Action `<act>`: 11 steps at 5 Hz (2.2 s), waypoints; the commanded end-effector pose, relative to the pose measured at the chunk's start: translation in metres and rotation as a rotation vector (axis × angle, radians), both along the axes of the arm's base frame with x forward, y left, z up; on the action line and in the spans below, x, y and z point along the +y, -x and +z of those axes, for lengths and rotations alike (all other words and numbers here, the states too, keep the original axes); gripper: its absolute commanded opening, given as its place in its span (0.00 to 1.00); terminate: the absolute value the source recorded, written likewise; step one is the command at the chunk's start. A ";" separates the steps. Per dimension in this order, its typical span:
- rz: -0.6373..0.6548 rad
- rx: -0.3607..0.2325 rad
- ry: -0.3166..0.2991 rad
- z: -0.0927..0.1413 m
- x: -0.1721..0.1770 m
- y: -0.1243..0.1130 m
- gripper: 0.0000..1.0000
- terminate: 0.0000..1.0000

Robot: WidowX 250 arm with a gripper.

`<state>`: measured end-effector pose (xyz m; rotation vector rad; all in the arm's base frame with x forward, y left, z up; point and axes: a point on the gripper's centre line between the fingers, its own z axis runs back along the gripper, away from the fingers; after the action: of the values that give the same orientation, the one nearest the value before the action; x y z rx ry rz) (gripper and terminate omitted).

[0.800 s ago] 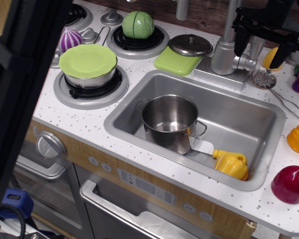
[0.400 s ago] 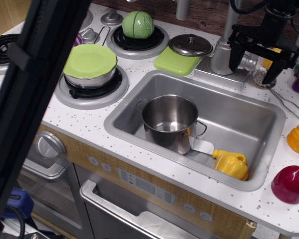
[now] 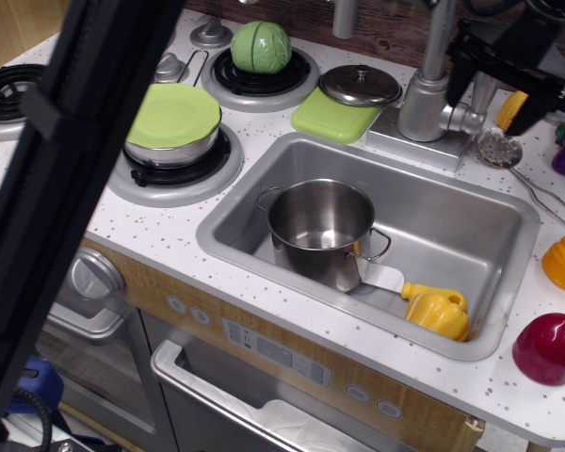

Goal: Turn lever vertical to front

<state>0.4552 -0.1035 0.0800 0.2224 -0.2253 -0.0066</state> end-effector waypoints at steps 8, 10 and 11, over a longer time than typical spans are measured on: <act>0.037 -0.139 0.066 0.041 0.003 -0.030 0.00 0.00; 0.106 -0.102 0.097 0.033 -0.008 -0.006 0.00 0.00; 0.130 -0.078 0.123 0.026 -0.009 0.002 0.00 0.00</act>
<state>0.4538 -0.0980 0.0633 0.1456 -0.1962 0.1613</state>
